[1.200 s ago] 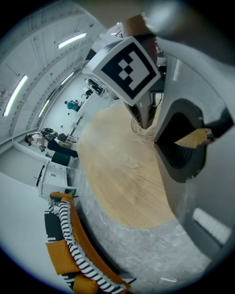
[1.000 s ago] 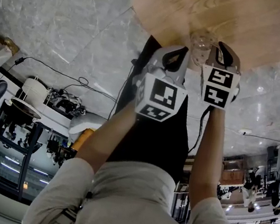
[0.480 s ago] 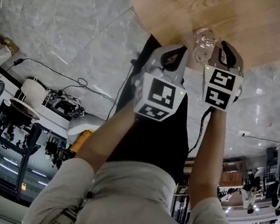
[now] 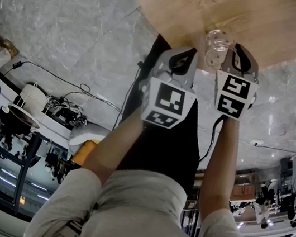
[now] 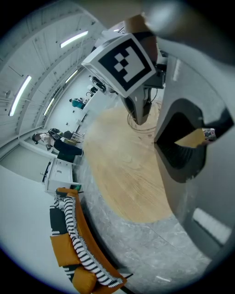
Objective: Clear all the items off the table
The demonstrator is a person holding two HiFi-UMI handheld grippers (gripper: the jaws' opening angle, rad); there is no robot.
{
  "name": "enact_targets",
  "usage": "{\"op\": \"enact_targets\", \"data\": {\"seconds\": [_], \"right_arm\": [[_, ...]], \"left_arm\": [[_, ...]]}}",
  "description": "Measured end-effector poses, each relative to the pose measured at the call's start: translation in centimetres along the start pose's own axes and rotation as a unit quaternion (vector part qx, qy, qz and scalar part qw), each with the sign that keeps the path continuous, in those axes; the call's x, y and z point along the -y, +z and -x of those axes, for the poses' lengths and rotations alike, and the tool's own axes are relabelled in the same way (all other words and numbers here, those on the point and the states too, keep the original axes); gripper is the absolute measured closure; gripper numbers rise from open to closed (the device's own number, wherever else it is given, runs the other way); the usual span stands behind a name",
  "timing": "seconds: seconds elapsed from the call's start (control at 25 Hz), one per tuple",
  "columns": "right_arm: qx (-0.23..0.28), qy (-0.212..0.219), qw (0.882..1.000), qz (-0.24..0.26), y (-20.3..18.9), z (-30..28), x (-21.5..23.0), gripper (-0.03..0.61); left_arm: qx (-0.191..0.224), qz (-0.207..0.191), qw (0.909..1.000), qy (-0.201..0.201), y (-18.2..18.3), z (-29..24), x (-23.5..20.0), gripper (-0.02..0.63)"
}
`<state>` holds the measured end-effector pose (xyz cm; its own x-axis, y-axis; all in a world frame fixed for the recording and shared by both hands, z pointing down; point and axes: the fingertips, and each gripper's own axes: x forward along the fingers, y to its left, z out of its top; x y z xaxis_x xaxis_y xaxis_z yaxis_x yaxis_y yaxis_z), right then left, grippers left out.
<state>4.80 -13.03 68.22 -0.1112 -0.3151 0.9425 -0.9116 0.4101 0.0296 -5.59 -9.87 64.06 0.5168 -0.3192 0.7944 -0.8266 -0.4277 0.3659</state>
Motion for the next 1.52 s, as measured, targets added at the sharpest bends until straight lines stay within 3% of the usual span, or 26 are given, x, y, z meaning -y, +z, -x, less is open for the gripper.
{"op": "enact_targets", "data": {"seconds": [0.76, 0.96, 1.24, 1.36, 1.52], "right_arm": [[0.103, -0.009, 0.993, -0.049, 1.3, 9.7, 2.6, 0.548], [0.156, -0.014, 0.986, -0.055, 2.6, 14.0, 3.5, 0.548], [0.200, -0.032, 0.976, -0.085, 1.5, 18.7, 5.5, 0.548], [0.227, -0.048, 0.968, -0.094, 1.2, 21.7, 6.4, 0.548], [0.259, -0.077, 0.956, -0.111, 0.8, 26.5, 7.9, 0.548]], "left_arm": [[0.063, -0.021, 0.9977, 0.010, 4.2, 5.8, 6.3, 0.593], [0.098, -0.032, 0.9946, 0.013, 6.2, 8.8, 8.6, 0.594], [0.124, -0.061, 0.9903, 0.015, 7.9, 10.9, 11.9, 0.593], [0.154, -0.058, 0.9862, 0.013, 9.5, 12.6, 13.5, 0.593], [0.185, -0.086, 0.9790, 0.000, 12.1, 14.6, 16.0, 0.594]]}}
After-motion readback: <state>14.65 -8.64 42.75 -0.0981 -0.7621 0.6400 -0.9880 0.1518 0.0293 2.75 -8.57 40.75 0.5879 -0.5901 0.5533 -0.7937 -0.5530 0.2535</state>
